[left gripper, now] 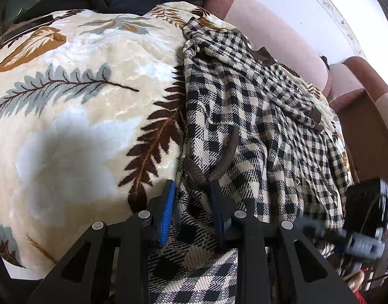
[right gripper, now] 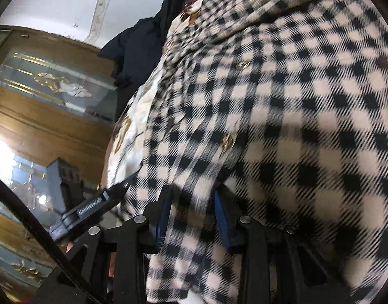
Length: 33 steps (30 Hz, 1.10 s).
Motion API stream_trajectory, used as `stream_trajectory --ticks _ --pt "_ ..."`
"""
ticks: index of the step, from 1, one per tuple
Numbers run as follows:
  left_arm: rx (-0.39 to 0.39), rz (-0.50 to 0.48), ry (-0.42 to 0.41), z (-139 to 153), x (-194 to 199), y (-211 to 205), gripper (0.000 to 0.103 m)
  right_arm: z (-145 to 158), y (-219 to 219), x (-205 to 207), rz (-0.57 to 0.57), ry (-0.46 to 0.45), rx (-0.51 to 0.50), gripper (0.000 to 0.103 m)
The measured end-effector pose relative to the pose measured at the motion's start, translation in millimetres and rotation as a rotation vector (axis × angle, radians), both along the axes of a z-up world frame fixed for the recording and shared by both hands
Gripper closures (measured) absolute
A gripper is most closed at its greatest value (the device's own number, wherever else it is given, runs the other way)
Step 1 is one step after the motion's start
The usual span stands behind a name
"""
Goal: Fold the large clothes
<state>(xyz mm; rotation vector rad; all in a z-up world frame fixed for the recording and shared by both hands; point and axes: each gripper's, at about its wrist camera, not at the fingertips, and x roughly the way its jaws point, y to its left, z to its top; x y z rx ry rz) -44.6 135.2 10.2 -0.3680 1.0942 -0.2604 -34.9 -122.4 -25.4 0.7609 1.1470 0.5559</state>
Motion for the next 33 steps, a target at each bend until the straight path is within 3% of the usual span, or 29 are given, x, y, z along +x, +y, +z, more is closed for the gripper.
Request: stream_trajectory --ticks 1,2,3,9,18,23,25,27,28,29,33 --pt "0.001 0.001 0.001 0.0 0.2 0.2 0.076 0.0 7.3 -6.5 0.031 -0.005 -0.006 0.067" --pt "0.002 0.002 0.000 0.2 0.3 0.5 0.076 0.6 11.3 -11.2 0.052 -0.009 -0.020 0.077" --pt "0.003 0.003 0.000 0.5 0.1 0.6 0.076 2.1 16.3 -17.7 0.077 -0.010 -0.045 0.098" --pt "0.031 0.004 -0.010 2.0 0.0 -3.1 0.076 25.5 -9.0 -53.3 -0.014 -0.063 -0.221 0.100" --pt "0.081 0.014 -0.019 12.4 -7.4 -10.8 0.076 19.3 -68.9 -87.1 -0.147 -0.017 -0.320 0.100" --pt "0.136 -0.035 -0.087 33.2 -31.8 -28.9 0.064 60.2 -128.2 -115.4 -0.298 -0.112 -0.434 0.099" --pt "0.142 -0.053 -0.102 38.6 -37.4 -37.8 0.058 77.5 -162.5 -129.2 -0.408 -0.132 -0.491 0.091" --pt "0.129 -0.064 -0.106 42.2 -40.0 -46.3 0.057 91.2 -197.8 -144.7 -0.541 -0.144 -0.545 0.054" --pt "0.119 -0.073 -0.108 44.2 -40.3 -51.5 0.057 94.4 -215.3 -151.2 -0.613 -0.142 -0.572 0.046" --pt "0.107 -0.085 -0.111 46.2 -41.1 -56.5 0.057 95.1 -229.2 -154.4 -0.671 -0.130 -0.591 0.040" --pt "0.055 -0.164 -0.124 55.5 -43.9 -84.4 0.056 86.7 -272.7 -151.8 -0.765 -0.082 -0.624 0.040"
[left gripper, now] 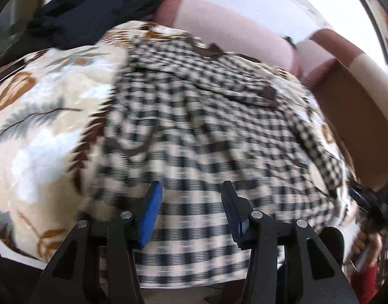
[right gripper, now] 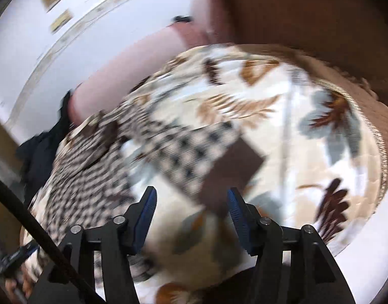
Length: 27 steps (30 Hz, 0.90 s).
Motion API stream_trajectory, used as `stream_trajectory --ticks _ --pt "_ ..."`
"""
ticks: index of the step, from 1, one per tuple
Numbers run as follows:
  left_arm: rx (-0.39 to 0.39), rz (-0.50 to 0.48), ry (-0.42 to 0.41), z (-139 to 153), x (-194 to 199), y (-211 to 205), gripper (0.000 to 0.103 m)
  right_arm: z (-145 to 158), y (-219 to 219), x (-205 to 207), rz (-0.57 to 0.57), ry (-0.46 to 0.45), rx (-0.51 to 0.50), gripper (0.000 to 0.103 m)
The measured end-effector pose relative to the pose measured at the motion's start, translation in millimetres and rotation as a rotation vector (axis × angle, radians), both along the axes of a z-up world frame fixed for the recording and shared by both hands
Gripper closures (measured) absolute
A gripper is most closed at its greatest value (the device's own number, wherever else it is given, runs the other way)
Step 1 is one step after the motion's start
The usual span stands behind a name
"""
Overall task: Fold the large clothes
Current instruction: 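Move the open right tool toward the brown cuff of the other sleeve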
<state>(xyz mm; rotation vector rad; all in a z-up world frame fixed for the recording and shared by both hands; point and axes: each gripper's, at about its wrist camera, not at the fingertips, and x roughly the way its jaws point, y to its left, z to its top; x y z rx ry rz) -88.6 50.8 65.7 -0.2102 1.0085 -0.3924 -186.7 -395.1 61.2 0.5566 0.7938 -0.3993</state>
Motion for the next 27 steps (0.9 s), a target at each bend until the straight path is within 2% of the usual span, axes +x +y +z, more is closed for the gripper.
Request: stream_trajectory --ticks 7,10,11,12,15,18,20,21,23,24,25,26,27 --pt "0.036 -0.095 -0.007 4.3 -8.0 -46.6 0.055 -35.0 -21.8 39.3 -0.009 0.085 -0.004 0.039" --pt "0.046 -0.110 0.003 0.5 -11.4 -55.8 0.055 -38.8 -23.4 37.1 0.033 0.063 0.027 0.042" --pt "0.049 -0.113 0.007 -0.5 -12.4 -57.1 0.055 -37.7 -21.8 39.1 0.057 0.054 0.030 0.067" --pt "0.051 -0.118 0.013 -2.0 -13.1 -59.0 0.055 -36.0 -20.7 40.9 0.072 0.053 0.034 0.098" --pt "0.051 -0.121 0.020 -4.0 -14.7 -59.4 0.055 -22.7 -26.8 37.5 0.036 0.025 -0.003 0.100" --pt "0.042 -0.114 0.025 -4.9 -13.8 -56.5 0.055 -2.4 -53.3 33.9 -0.076 -0.015 -0.052 0.100" --pt "0.027 -0.105 0.036 -6.5 -12.0 -53.1 0.055 8.7 -75.6 32.5 -0.184 -0.004 -0.123 0.100" --pt "0.018 -0.098 0.044 -7.6 -11.2 -51.0 0.055 15.0 -82.0 32.3 -0.210 0.011 -0.171 0.098" --pt "0.007 -0.090 0.050 -9.3 -10.7 -47.5 0.055 26.7 -76.1 31.4 -0.099 -0.027 -0.161 0.096" --pt "0.007 -0.085 0.053 -11.2 -10.3 -46.2 0.055 29.0 -68.6 31.5 -0.031 -0.029 -0.163 0.079" --pt "0.007 -0.082 0.058 -13.5 -9.5 -45.3 0.055 29.6 -48.7 34.3 0.101 -0.001 -0.186 0.062" --pt "0.006 -0.080 0.066 -16.4 -8.0 -45.1 0.055 28.1 -33.3 35.5 0.191 0.020 -0.212 0.036" --pt "0.002 -0.077 0.082 -20.9 -5.7 -45.3 0.055 24.7 -16.4 36.1 0.277 0.048 -0.249 0.036"
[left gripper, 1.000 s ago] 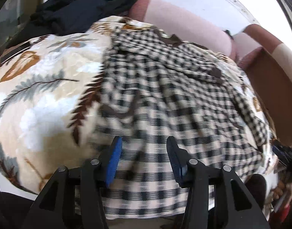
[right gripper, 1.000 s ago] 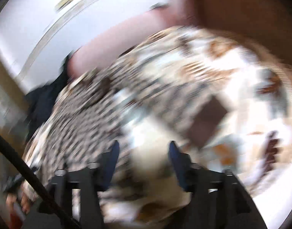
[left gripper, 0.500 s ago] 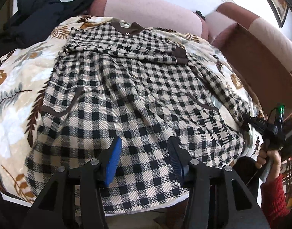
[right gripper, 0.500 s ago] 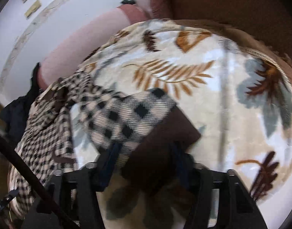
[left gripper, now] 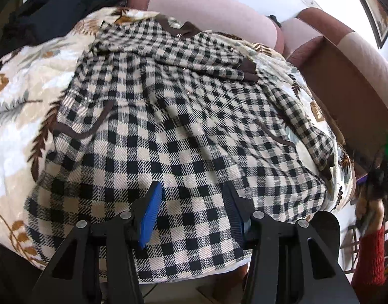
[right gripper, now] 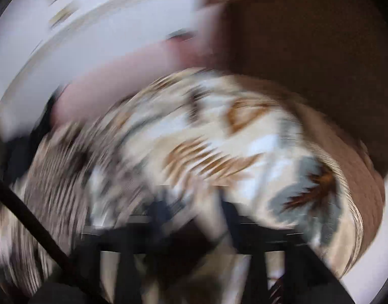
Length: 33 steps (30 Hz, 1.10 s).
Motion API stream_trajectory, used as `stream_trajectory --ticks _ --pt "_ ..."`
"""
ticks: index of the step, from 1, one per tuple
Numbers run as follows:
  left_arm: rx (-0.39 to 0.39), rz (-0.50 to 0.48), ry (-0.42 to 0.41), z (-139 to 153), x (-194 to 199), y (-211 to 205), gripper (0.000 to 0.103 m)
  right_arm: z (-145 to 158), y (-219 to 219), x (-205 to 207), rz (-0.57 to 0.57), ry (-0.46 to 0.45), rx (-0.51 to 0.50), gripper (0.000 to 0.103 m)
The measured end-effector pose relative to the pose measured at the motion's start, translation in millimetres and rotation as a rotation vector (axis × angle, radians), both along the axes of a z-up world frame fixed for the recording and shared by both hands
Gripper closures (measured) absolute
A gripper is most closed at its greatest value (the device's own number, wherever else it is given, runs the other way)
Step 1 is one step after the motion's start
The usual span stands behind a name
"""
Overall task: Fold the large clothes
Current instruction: 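Move the open right tool toward the brown cuff of the other sleeve, then close the right tool on the brown cuff and lift the sleeve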
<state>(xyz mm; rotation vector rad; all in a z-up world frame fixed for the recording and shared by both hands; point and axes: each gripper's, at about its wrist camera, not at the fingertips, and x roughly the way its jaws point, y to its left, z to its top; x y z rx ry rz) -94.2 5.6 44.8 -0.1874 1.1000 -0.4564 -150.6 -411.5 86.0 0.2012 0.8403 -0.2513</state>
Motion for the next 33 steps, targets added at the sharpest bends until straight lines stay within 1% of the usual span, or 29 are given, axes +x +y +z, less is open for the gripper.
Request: stream_trajectory --ticks 2,3,5,6,7,8,9,10,12,13,15,16,17,18,19,20,22,23,25,26,27,29,31,33 --pt "-0.010 0.001 0.032 -7.1 2.8 -1.5 0.055 -14.6 33.8 2.6 0.133 0.092 -0.095 0.036" --pt "-0.021 -0.004 0.047 -10.1 3.4 -3.1 0.055 -23.1 44.9 4.0 0.173 0.122 -0.121 0.036" --pt "-0.026 -0.020 0.056 -12.3 1.9 -7.6 0.055 -41.4 60.3 8.8 0.215 0.178 -0.167 0.036" --pt "-0.018 -0.027 0.050 -12.0 0.6 -9.9 0.055 -50.2 65.8 12.1 0.220 0.205 -0.209 0.036" --pt "-0.009 -0.032 0.042 -11.3 -0.7 -12.0 0.055 -58.5 70.3 15.1 0.210 0.235 -0.275 0.037" --pt "0.002 -0.038 0.032 -10.4 -2.3 -13.0 0.055 -65.9 71.3 20.4 0.192 0.267 -0.332 0.061" --pt "0.007 -0.040 0.027 -9.7 -3.0 -13.2 0.055 -68.1 68.1 24.5 0.190 0.281 -0.315 0.096" --pt "0.009 -0.041 0.025 -9.5 -3.1 -12.6 0.055 -64.9 62.0 26.3 0.176 0.267 -0.286 0.096" --pt "0.010 -0.033 0.029 -10.7 -1.8 -10.0 0.055 -44.7 39.1 31.1 0.109 0.194 -0.224 0.097" --pt "0.007 -0.028 0.033 -11.4 -0.6 -8.7 0.055 -36.3 28.8 35.9 0.079 0.171 -0.206 0.097" --pt "-0.003 -0.019 0.049 -14.4 2.1 -6.3 0.055 -16.3 -6.1 41.8 -0.026 0.108 -0.135 0.097" --pt "-0.009 -0.016 0.057 -16.0 3.1 -5.8 0.055 -9.4 -25.7 43.1 -0.085 0.085 -0.095 0.097" --pt "-0.016 -0.014 0.066 -17.8 4.2 -6.1 0.055 -5.6 -55.7 44.3 -0.178 0.068 -0.038 0.097" --pt "-0.020 -0.014 0.071 -18.6 4.5 -6.3 0.055 -4.0 -71.8 45.4 -0.240 0.066 -0.005 0.094" --pt "-0.025 -0.016 0.075 -19.2 4.7 -6.8 0.055 -8.1 -102.0 43.7 -0.351 0.070 0.055 0.090" --pt "-0.028 -0.018 0.075 -19.5 4.4 -7.1 0.055 -11.1 -120.4 40.3 -0.431 0.075 0.084 0.081" --pt "-0.033 -0.022 0.071 -18.3 4.0 -7.5 0.055 -11.5 -139.7 31.7 -0.544 0.087 0.069 0.079" --pt "-0.036 -0.024 0.069 -17.1 3.5 -8.0 0.055 -9.2 -141.7 27.2 -0.555 0.080 0.066 0.078" --pt "-0.045 -0.026 0.068 -16.0 4.6 -8.9 0.055 -3.1 -137.6 15.4 -0.530 0.040 0.098 0.068" --pt "-0.052 -0.028 0.070 -15.6 6.0 -10.2 0.055 -1.0 -132.0 8.7 -0.504 0.019 0.126 0.053" --pt "-0.058 -0.031 0.072 -15.5 6.8 -11.0 0.055 0.4 -126.0 4.2 -0.486 0.010 0.141 0.045" --pt "-0.068 -0.042 0.077 -13.5 8.1 -16.2 0.055 -3.5 -117.4 -1.5 -0.439 0.005 0.188 0.043" --pt "-0.073 -0.065 0.070 -8.9 7.4 -23.2 0.055 -11.1 -115.4 -3.1 -0.432 0.009 0.232 0.040" --pt "-0.072 -0.092 0.054 -2.7 6.2 -31.6 0.055 -24.5 -117.0 -4.9 -0.449 0.002 0.320 0.038"
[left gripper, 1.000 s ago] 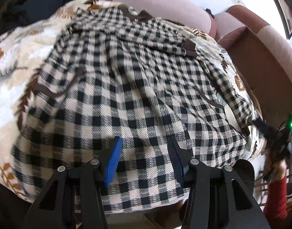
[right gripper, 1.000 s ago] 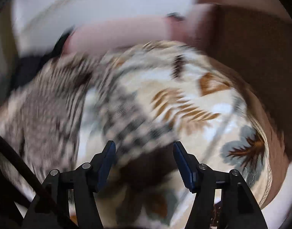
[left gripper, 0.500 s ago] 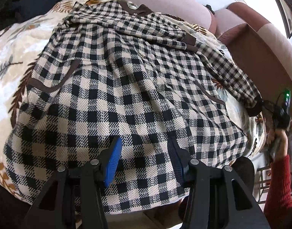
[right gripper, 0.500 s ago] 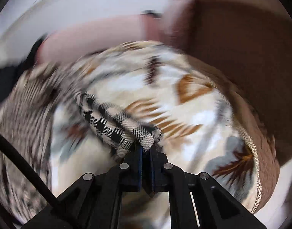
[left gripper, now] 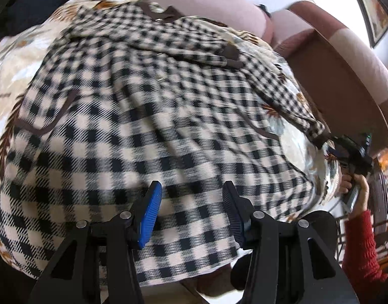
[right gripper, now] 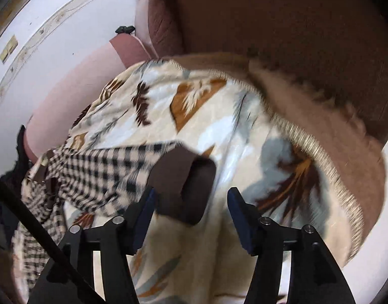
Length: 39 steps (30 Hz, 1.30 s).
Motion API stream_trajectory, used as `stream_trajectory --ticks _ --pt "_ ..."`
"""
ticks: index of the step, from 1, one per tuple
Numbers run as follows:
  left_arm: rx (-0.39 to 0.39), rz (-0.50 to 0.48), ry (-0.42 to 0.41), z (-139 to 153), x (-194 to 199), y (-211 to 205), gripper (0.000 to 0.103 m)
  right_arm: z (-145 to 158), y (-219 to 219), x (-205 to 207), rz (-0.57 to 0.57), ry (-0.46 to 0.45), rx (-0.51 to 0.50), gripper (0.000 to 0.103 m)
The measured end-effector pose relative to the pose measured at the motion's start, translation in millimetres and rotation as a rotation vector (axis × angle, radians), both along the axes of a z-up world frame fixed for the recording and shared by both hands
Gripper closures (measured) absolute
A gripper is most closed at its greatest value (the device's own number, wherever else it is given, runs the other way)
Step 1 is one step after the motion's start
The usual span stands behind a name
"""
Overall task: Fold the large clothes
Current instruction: 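Close the right tool on the brown cuff and lift the sleeve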
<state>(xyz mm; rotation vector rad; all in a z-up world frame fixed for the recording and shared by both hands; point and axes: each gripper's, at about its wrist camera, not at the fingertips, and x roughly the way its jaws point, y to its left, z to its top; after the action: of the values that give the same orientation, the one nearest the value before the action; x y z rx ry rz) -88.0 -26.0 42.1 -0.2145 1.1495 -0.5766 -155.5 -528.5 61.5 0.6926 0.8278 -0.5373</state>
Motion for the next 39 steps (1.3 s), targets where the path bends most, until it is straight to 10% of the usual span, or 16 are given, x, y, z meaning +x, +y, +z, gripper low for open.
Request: stream_trajectory --ticks 7,9,15,22,32,37,39 --pt "-0.019 -0.049 -0.081 28.2 9.0 -31.1 0.050 -26.7 -3.5 25.7 -0.106 -0.059 0.070 0.038" --pt "-0.015 -0.050 -0.094 33.4 14.2 -37.9 0.049 -31.2 -3.6 44.2 -0.101 -0.017 0.057 0.096" --pt "0.027 -0.063 -0.117 30.8 25.6 -51.1 0.049 -0.3 24.0 73.8 -0.048 -0.060 -0.080 0.096" --pt "-0.018 0.003 -0.035 8.3 46.6 -33.8 0.048 54.9 132.9 142.6 0.289 -0.161 -0.250 0.096" --pt "-0.129 0.102 -0.032 5.0 101.3 -14.6 0.039 -15.1 280.7 218.4 0.871 -0.062 0.024 0.093" --pt "-0.143 0.090 -0.046 6.0 126.5 -34.3 0.032 -27.5 255.0 217.3 0.845 -0.082 0.191 0.083" --pt "-0.150 0.080 -0.034 1.6 136.3 -44.4 0.031 -13.9 233.4 208.7 0.797 -0.150 0.217 0.064"
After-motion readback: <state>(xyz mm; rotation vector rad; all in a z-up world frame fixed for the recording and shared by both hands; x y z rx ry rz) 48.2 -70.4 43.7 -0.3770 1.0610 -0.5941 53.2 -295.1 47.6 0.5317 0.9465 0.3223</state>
